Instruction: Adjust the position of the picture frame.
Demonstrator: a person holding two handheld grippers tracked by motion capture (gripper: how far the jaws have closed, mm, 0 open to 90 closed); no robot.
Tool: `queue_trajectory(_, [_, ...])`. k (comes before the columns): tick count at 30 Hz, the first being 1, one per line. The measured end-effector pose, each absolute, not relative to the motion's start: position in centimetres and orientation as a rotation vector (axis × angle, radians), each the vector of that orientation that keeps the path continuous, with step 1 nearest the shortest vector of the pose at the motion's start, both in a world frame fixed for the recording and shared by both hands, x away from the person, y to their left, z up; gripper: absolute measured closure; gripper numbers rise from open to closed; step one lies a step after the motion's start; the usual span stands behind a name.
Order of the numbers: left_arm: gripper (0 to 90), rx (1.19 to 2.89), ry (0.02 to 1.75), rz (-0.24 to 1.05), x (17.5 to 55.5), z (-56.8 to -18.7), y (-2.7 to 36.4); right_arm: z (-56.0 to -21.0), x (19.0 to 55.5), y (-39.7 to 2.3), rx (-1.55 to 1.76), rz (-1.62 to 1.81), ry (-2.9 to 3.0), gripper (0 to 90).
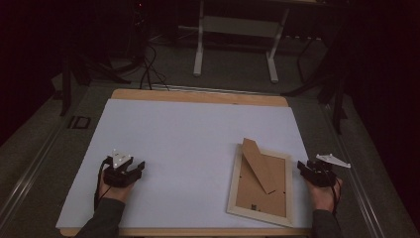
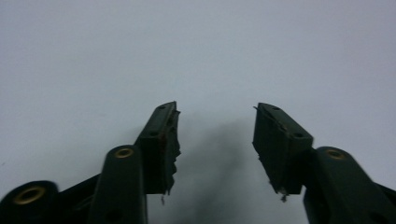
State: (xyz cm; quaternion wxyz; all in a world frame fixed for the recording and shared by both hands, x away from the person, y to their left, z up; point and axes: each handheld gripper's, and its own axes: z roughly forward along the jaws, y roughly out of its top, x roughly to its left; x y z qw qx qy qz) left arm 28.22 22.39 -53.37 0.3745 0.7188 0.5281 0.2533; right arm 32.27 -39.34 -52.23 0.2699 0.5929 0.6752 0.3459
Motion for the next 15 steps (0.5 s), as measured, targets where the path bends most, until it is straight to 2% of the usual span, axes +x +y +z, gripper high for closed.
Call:
queue_trajectory(5, [56.5,1.825,1.312,0.627,27.9,-52.8,22.1,-51.7,31.7,-39.0,1.551,0.956,1.851,60.2])
queue_trajectory(15, [53.8,1.821,1.291,0.603,27.8,-52.5,21.6,-50.6,31.1,-38.1,1.474,1.02,1.899,60.2])
